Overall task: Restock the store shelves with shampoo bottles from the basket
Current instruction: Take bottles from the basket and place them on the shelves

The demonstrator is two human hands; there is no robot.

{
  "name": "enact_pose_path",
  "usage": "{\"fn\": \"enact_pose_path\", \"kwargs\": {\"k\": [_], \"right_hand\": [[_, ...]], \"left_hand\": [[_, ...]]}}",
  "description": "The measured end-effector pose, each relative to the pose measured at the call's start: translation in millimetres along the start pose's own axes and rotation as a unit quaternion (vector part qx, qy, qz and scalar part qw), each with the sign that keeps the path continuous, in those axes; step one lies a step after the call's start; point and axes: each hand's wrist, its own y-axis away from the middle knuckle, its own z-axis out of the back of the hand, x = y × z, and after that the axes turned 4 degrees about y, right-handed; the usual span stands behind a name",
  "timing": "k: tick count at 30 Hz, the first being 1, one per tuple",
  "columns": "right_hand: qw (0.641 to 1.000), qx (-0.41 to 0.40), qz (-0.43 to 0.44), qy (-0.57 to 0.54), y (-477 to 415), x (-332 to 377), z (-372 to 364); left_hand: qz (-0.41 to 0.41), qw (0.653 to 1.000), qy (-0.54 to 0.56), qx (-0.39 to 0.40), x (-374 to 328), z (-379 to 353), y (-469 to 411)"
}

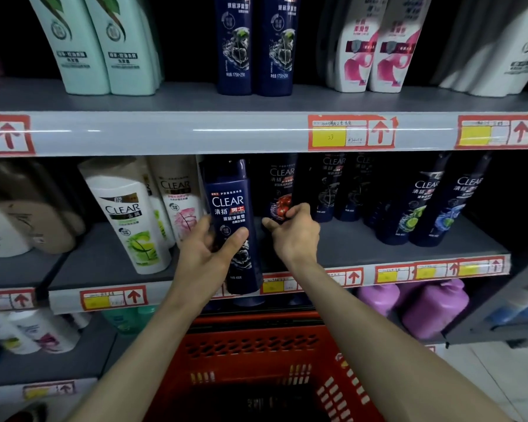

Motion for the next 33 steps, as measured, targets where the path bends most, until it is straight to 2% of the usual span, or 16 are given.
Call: {"fn": "enact_pose_path", "kwargs": {"k": [11, 17, 20, 22, 24, 26, 27, 28, 31, 33], "right_hand": [[0.999, -0.031, -0.012, 0.000, -30, 1, -25], [1.000, -0.012, 0.010, -0.022, -20, -1, -11], [0.998, 0.019, 0.048, -0.028, 1, 2, 17], [0.994, 0.072, 0.064, -0.059, 17, 0, 38], [0.972, 0.191, 0.076, -0.114, 37, -4, 57], [0.931, 0.321, 0.091, -0.147, 53, -6, 67], [0.916, 0.360, 0.102, -0.143, 58, -7, 70], [0.914, 0.370, 0.115, -0.125, 62, -9, 72], [0.936, 0.319, 0.136, -0.054, 63, -14, 78], [0.942, 0.306, 0.130, -0.050, 60, -20, 86]], "left_hand": [[0.010, 1.000, 0.013, -0.013, 0, 4, -3], [0.013, 1.000, 0.005, -0.017, 3, 3, -3], [0.018, 1.000, -0.005, -0.012, 7, 0, -1], [0.024, 1.000, -0.010, -0.007, 7, -4, 2], [0.027, 0.999, -0.017, -0.003, 6, -9, 4], [0.028, 0.999, -0.022, -0.004, 6, -15, 7], [0.034, 0.999, -0.018, -0.007, 6, -18, 9], [0.040, 0.999, -0.009, -0.014, 5, -23, 12], [0.056, 0.998, 0.020, -0.032, 6, -38, 21], [0.063, 0.997, 0.012, -0.035, 9, -51, 27]]}}
